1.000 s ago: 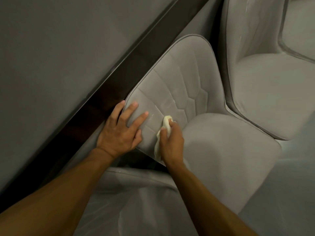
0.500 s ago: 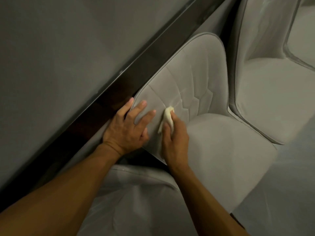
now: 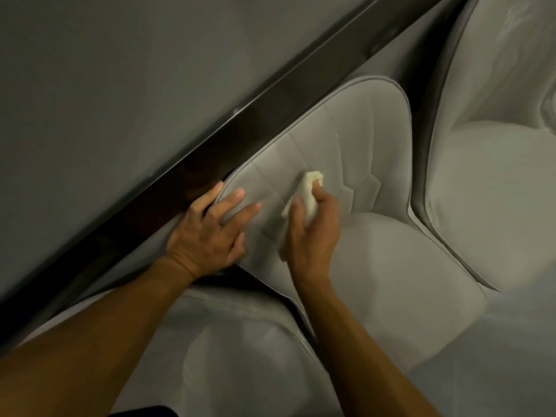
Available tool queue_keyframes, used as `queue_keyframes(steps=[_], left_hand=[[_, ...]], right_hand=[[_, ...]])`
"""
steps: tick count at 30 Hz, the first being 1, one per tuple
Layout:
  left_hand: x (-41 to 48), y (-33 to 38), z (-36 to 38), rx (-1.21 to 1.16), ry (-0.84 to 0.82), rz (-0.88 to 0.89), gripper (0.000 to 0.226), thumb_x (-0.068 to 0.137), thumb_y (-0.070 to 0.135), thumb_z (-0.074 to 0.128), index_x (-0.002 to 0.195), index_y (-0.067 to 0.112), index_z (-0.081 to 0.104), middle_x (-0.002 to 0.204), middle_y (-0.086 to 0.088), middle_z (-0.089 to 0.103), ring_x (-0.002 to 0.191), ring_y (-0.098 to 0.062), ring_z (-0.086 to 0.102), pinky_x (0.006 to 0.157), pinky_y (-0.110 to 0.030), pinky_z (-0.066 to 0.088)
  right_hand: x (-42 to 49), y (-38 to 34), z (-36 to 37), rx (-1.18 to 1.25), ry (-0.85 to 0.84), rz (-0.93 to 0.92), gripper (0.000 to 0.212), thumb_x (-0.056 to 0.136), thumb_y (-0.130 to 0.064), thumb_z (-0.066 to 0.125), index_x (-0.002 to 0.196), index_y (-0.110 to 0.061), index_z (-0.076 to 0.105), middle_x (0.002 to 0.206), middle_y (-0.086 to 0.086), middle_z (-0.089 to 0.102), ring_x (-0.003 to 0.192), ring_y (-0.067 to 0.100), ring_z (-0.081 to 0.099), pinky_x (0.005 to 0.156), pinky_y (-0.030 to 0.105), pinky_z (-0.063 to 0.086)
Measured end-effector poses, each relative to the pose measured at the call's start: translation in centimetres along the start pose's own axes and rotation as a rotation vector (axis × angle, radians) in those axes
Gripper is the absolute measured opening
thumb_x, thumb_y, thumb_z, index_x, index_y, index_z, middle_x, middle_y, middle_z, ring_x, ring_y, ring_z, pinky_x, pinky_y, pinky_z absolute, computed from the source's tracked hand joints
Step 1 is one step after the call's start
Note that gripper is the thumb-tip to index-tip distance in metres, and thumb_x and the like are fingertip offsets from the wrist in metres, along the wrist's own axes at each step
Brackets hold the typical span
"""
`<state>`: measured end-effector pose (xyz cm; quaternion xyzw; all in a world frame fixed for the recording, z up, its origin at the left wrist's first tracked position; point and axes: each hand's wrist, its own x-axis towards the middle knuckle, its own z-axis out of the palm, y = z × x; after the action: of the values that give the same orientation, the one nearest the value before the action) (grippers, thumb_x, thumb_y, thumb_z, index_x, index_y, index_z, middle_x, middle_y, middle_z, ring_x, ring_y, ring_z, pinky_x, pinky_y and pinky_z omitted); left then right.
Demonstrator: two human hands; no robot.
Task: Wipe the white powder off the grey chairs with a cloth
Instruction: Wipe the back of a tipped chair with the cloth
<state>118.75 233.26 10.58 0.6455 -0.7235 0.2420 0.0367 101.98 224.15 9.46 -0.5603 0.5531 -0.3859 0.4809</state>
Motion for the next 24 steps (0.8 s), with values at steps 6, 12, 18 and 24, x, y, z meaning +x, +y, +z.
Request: queue_keyframes(steps=[6,12,18,24], left_hand=[[0.4,0.3,-0.7,0.025,-0.030,0.017,0.053,0.093,0.031,0.048,0.144,0.016,0.050,0.142,-0.017,0.041,0.129,-0.038,0.042,0.120,-0.039,0.023],[0.5,0.4,-1.1,0.018,-0.037,0.010,0.053,0.091,0.030,0.049,0.142,0.016,0.050,0.141,-0.018,0.039,0.131,-0.038,0.036,0.116,-0.040,0.025],[0.6,0.2,-1.0,0.014,-0.044,0.010,0.054,0.090,0.030,0.050,0.142,0.016,0.049,0.141,-0.017,0.038,0.134,-0.037,0.032,0.123,-0.035,0.014],[1.0,0.4,-1.1,-0.005,0.000,0.012,0.052,0.089,0.029,0.050,0.139,0.015,0.052,0.138,-0.016,0.041,0.137,-0.034,0.029,0.123,-0.033,0.011]], right_hand=[[-0.1,2.8,1.9,-0.001,-0.126,0.151,0.006,0.100,-0.019,0.055,0.104,-0.020,0.052,0.093,-0.010,0.055,0.084,-0.001,0.054,0.080,0.017,0.044],[-0.1,1.7,1.0,0.034,-0.070,0.243,0.020,0.100,-0.024,0.055,0.118,-0.017,0.053,0.109,0.000,0.060,0.094,0.010,0.056,0.088,0.026,0.048],[0.3,-1.5,1.8,0.025,-0.051,0.117,0.019,0.102,-0.024,0.053,0.118,-0.016,0.053,0.109,0.000,0.057,0.091,0.006,0.056,0.085,0.013,0.046],[1.9,2.5,0.0,0.011,0.079,0.523,0.027,0.101,-0.027,0.053,0.123,-0.011,0.054,0.115,0.011,0.063,0.104,0.028,0.061,0.094,0.041,0.051]])
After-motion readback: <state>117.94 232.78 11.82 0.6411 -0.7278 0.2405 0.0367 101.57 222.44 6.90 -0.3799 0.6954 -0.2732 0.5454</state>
